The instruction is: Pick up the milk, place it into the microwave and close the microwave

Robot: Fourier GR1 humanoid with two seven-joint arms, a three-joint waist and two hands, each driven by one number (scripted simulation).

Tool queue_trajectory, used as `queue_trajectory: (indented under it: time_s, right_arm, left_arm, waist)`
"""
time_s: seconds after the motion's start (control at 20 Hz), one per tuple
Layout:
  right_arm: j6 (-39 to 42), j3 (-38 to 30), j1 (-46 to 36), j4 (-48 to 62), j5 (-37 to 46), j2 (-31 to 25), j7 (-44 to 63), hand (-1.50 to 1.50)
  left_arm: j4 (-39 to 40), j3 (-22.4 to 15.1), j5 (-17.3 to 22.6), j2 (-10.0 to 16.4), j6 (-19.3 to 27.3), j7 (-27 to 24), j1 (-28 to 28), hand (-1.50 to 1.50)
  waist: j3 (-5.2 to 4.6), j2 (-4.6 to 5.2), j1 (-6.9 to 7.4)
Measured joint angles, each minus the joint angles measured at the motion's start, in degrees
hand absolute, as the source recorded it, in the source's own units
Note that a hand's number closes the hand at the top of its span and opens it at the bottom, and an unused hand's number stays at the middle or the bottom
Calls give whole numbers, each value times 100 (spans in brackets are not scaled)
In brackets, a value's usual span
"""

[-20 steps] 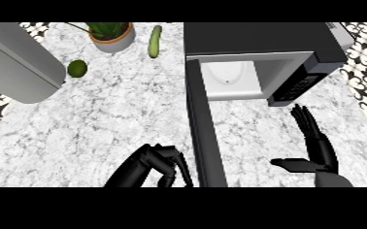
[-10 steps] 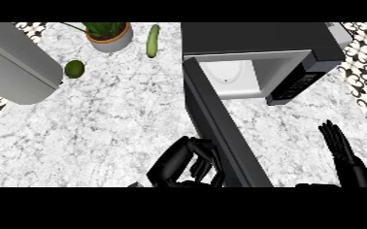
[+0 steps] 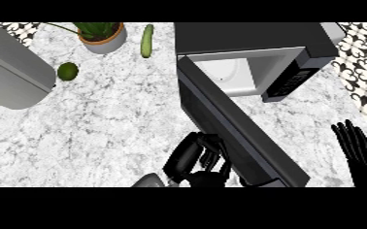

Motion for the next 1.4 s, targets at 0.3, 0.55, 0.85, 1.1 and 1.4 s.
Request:
queue_trajectory:
  time_s: [0.3, 0.55, 0.85, 1.1, 1.4]
  right_arm:
    - [254, 179, 270, -1000, -535, -218, 497, -150]
    - [466, 243, 348, -1552, -977, -446, 865, -150]
    - [633, 350, 290, -2060, -1303, -697, 1252, -150]
    - [730, 272, 238, -2296, -1493, -964, 1444, -150]
    - [786, 120, 66, -2483, -1754, -1190, 1588, -150]
  left_arm:
    - [597, -497, 861, 14, 549, -207, -496, 150]
    - [781, -793, 1531, 28, 851, -326, -917, 150]
    - [782, -894, 2216, 30, 1329, -579, -1298, 150]
    - [767, -785, 2716, 14, 1978, -712, -1568, 150]
    - [958, -632, 3270, -1, 2552, -692, -2010, -150]
  waist:
    - [-6, 33, -185]
    - [-8, 71, -325]
    - [-16, 120, -524]
    - [-15, 142, -660]
    - [-7, 196, -843]
